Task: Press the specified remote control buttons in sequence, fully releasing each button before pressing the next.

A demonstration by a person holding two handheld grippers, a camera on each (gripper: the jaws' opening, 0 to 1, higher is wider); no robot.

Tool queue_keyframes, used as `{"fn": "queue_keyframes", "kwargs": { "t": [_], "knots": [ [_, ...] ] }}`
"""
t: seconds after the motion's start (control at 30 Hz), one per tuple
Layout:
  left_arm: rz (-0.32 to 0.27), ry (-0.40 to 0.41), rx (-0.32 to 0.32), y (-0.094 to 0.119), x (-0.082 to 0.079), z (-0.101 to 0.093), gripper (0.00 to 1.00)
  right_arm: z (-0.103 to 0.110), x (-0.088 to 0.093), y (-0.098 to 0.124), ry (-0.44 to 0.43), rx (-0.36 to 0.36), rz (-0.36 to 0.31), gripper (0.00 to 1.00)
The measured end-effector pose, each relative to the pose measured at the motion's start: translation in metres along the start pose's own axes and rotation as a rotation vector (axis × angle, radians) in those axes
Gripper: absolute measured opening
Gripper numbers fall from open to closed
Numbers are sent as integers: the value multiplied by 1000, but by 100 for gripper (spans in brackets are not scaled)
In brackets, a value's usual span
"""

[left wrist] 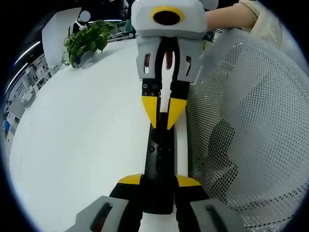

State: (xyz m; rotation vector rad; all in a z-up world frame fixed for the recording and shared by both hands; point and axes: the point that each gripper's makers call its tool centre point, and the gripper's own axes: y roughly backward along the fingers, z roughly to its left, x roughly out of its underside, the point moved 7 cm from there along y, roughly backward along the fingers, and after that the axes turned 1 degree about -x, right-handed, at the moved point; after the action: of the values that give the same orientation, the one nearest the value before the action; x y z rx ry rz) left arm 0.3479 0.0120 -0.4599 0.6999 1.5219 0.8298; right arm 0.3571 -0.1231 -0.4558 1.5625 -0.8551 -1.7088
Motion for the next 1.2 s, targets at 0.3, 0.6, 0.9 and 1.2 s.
{"fn": "queue_keyframes", "kwargs": {
  "t": [0.3,0.6,0.9,1.2],
  "knots": [
    [2,-6,0,0,0,0,24,2,-3,-1,17,13,32,9],
    [4,-10,0,0,0,0,24,5,-7,-3,82,13,40,8],
    [0,0,3,1,1,0,24,5,-14,-4,83,1,107,7],
    [-2,1,5,1,0,0,24,7,-6,-2,-35,61,-2,7]
  ]
}}
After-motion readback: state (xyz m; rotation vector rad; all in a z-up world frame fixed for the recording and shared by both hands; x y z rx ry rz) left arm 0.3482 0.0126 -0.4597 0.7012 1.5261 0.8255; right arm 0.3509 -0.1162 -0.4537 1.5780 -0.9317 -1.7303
